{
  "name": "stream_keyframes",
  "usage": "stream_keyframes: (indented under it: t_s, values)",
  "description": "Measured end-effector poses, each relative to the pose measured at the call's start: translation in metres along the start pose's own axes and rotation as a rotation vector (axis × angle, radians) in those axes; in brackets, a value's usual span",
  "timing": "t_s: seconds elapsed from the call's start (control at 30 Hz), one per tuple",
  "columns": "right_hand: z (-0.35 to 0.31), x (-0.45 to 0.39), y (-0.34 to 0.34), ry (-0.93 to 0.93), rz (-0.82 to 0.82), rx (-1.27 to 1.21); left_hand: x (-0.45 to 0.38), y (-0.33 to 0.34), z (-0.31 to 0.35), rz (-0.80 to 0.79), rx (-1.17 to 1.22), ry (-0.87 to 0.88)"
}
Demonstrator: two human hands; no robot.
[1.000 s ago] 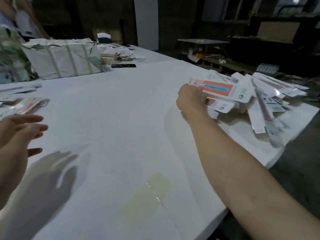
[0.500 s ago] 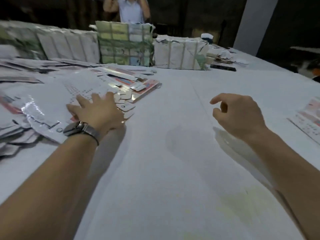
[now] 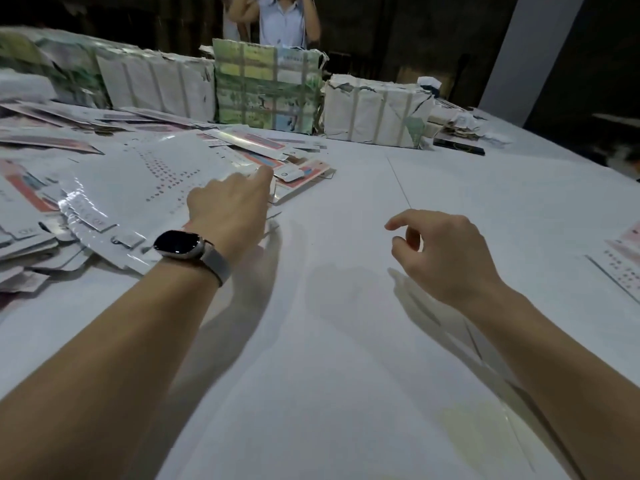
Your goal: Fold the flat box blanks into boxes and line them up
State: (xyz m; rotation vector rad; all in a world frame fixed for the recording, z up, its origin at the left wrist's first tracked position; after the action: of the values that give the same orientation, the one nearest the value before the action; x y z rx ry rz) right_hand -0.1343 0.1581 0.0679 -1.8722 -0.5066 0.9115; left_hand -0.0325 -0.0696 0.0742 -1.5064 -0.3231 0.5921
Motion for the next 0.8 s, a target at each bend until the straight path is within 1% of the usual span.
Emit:
stream_keyframes:
  t_s: [0.07, 0.13, 0.17, 0.23, 0.3, 0.4, 0.5, 0.57, 0.67, 0.73, 0.8]
  values:
    - [-0.002, -0.001, -0.004, -0.008, 0.031, -0.019, 0.008, -0.027, 0.010, 0.162, 0.044, 0.055]
    - [-0.005, -0.001, -0.008, -0.020, 0.075, -0.041, 0.019, -0.052, 0.022, 0.315, 0.158, 0.136]
    - [-0.006, -0.001, -0.011, -0.027, 0.097, -0.056, 0.024, -0.060, 0.028, 0.362, 0.254, 0.184]
    - [-0.009, -0.003, -0.017, -0.033, 0.138, -0.099, 0.030, -0.066, 0.039, 0.374, 0.472, 0.258]
    - [-0.013, -0.009, -0.024, -0.033, 0.168, -0.148, 0.029, -0.059, 0.045, 0.306, 0.682, 0.276]
    - [-0.022, -0.019, -0.031, -0.031, 0.190, -0.215, 0.027, -0.040, 0.053, 0.195, 0.888, 0.282]
    - [-0.025, -0.027, -0.033, 0.003, 0.171, -0.313, 0.025, -0.016, 0.058, 0.041, 1.163, 0.224]
    - [-0.024, -0.031, -0.028, 0.028, 0.123, -0.516, 0.026, -0.003, 0.066, -0.086, 1.297, 0.208]
    - [-0.027, -0.034, -0.019, 0.014, 0.075, -0.912, 0.031, 0.008, 0.084, -0.284, 1.358, 0.251]
    - [-0.029, -0.032, -0.014, 0.001, 0.074, -1.036, 0.035, 0.011, 0.098, -0.433, 1.445, 0.307]
    - [-0.026, -0.031, -0.013, 0.012, 0.087, -1.060, 0.040, 0.014, 0.110, -0.564, 1.584, 0.359]
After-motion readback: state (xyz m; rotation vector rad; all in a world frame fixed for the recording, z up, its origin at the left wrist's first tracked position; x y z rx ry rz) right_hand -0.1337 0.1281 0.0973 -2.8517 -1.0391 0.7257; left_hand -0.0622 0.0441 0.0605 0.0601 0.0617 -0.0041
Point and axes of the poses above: each hand's wrist, its own x-axis away from the middle knuckle, its own y-axis out of the palm, z = x × y, the point moved 8 cm from there along -x, towards the middle knuckle, and after that the axes turned 10 degrees about -z, right-handed, at the moved point
